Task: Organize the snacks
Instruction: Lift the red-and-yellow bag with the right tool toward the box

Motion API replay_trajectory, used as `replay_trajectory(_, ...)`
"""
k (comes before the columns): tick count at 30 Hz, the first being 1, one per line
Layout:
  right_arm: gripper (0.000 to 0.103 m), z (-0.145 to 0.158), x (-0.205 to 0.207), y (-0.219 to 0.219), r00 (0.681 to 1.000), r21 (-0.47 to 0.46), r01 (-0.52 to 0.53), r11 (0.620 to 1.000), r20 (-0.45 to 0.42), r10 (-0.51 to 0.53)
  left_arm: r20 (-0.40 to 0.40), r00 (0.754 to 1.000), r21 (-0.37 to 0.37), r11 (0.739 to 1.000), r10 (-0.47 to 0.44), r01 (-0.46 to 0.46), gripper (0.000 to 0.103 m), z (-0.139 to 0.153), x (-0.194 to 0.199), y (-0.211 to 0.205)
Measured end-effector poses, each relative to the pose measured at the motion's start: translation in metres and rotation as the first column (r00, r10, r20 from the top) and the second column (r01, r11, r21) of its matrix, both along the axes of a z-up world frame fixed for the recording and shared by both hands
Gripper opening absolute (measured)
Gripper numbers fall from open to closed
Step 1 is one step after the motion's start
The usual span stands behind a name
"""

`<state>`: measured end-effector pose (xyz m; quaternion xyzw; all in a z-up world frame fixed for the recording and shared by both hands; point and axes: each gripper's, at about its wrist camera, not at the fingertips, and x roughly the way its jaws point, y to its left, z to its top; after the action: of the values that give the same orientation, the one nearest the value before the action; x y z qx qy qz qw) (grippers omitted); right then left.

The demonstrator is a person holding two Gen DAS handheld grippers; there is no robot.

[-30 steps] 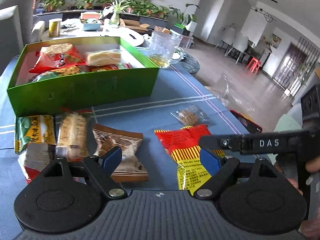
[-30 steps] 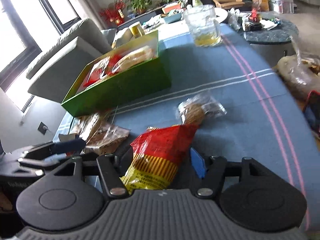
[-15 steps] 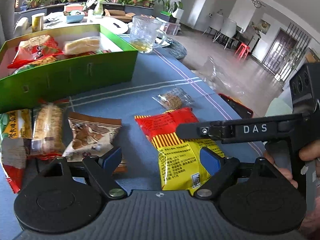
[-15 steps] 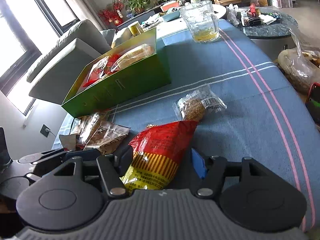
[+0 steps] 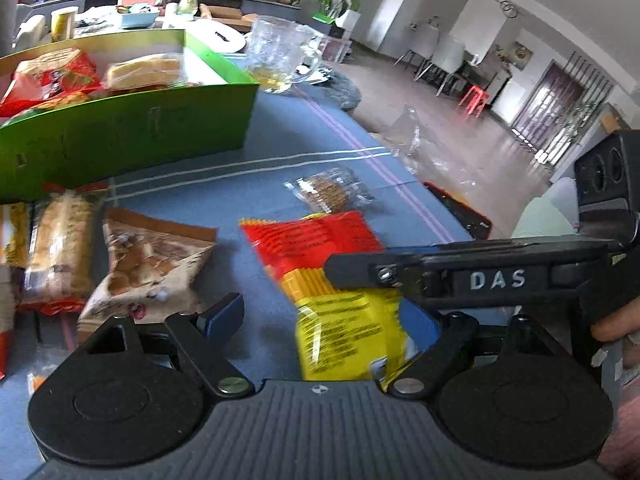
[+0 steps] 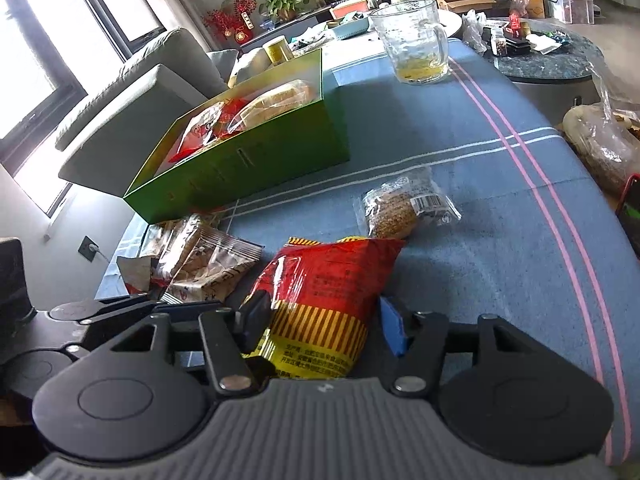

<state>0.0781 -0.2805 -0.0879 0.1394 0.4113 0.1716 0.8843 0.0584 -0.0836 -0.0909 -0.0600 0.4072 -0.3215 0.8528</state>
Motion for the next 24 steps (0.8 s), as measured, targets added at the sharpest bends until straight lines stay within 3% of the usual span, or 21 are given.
replay_trajectory(1,0.056,0.0,0.001,0.001,1.0,0.009,-0.007,1.0,-0.005,0.007,0.006,1.0,-0.011,1.0,-0.013,0.013,0.073,0.0,0.0,-0.003)
replay_trajectory(4,0.054,0.0,0.001,0.005,0.999,0.052,-0.035,0.998,-0.025,0.036,0.062,0.998,0.022,1.0,-0.015,0.013,0.073,0.007,-0.007,-0.011)
replay_trajectory(7,0.054,0.008,-0.002,0.011,0.998,0.064,-0.058,0.996,0.011,0.058,0.147,0.989,0.06,0.998,-0.004,-0.005,0.073,0.022,-0.017,-0.01)
replay_trajectory(13,0.054,0.039,-0.009,0.02,0.988,0.082,-0.096,0.992,0.128,0.085,0.278,0.96,0.061,0.997,0.027,-0.046,0.074,0.055,-0.027,-0.001)
replay_trajectory(24,0.054,0.057,0.007,0.044,0.975,0.1,-0.145,0.984,0.182,0.125,0.322,0.94,0.05,0.99,0.111,-0.134,0.074,0.071,-0.027,0.023)
